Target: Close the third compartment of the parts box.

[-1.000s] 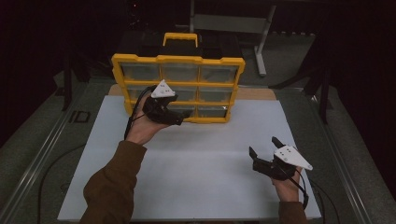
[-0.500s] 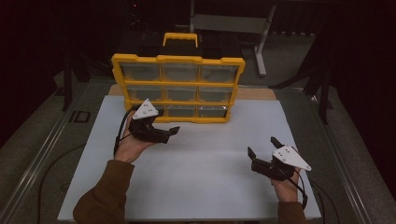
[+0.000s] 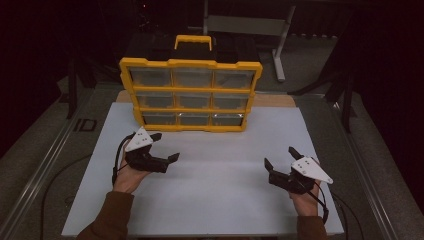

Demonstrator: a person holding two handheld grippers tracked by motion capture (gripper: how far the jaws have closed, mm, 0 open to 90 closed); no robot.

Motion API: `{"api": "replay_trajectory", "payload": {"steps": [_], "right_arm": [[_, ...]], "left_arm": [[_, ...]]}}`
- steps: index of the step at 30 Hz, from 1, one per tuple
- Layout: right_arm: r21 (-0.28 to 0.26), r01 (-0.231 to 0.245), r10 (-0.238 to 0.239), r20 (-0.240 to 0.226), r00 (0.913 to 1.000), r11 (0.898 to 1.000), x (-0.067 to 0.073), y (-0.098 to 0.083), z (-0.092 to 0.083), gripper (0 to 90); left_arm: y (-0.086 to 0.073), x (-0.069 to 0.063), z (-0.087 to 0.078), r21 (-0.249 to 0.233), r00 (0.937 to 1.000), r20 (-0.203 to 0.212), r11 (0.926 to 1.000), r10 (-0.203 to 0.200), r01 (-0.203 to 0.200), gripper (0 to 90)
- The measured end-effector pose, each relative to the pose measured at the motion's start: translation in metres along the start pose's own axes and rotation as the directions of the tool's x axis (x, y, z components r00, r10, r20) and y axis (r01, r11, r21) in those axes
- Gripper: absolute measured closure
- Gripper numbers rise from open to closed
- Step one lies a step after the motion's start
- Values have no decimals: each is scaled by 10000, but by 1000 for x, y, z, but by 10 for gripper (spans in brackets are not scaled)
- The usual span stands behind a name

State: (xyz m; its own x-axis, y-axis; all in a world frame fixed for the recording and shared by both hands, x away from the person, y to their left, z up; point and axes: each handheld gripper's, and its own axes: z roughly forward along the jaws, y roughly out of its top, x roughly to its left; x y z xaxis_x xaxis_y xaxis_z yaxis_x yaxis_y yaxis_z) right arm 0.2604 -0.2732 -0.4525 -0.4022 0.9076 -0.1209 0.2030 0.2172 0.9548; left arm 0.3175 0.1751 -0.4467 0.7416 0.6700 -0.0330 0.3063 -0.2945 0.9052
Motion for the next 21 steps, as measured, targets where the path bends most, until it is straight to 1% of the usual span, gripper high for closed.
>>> {"api": "replay_trajectory", "payload": {"steps": [1, 2, 3, 6, 8, 11, 13, 15, 17, 20, 21], "right_arm": [[-9, 5, -5, -1, 10000, 10000, 0, 0, 0, 109], [-24, -18, 18, -26, 10000, 10000, 0, -1, 0, 109], [-28, -20, 20, -27, 10000, 10000, 0, -1, 0, 109], [-103, 16, -17, -92, 10000, 9999, -1, -5, 1, 109], [-96, 6, -8, -189, 9998, 10000, -1, -9, 3, 109], [-153, -4, -2, -379, 9993, 9999, -1, -14, 5, 109], [-264, -100, 84, -570, 9983, 9996, -1, -15, 5, 109], [-345, -47, 24, -648, 9979, 9994, 0, -15, 5, 109], [-434, -12, -20, -732, 9973, 9991, 1, -16, 5, 108], [-577, -106, 60, -793, 9968, 9983, 1, -15, 4, 108], [-646, -168, 114, -830, 9965, 9978, 1, -15, 3, 108]], "left_arm": [[-7, -1, -3, -42, 10000, -26, 10000, 29, -29, 32], [-9, -1, -3, -43, 10000, -61, 10000, 52, -52, 14], [-13, -2, -5, 3, 9997, -207, 9999, 106, -106, 11], [-24, -1, -10, -94, 9995, -299, 9999, -44, 42, 8], [-29, 0, -14, -77, 9991, -429, 10000, -55, 52, 5], [-37, 1, -20, -300, 9986, -484, 9994, -204, 190, 3], [-42, 1, -27, -646, 9986, -432, 9975, -315, 287, 2], [-45, 1, -32, -629, 9980, -580, 9978, -258, 221, 2], [-48, 1, -37, -766, 9976, -630, 9968, -288, 240, 2], [-52, 1, -48, -1192, 9962, -756, 9923, -435, 342, 2], [-53, 1, -49, -1256, 9961, -743, 9914, -470, 374, 2]]}}
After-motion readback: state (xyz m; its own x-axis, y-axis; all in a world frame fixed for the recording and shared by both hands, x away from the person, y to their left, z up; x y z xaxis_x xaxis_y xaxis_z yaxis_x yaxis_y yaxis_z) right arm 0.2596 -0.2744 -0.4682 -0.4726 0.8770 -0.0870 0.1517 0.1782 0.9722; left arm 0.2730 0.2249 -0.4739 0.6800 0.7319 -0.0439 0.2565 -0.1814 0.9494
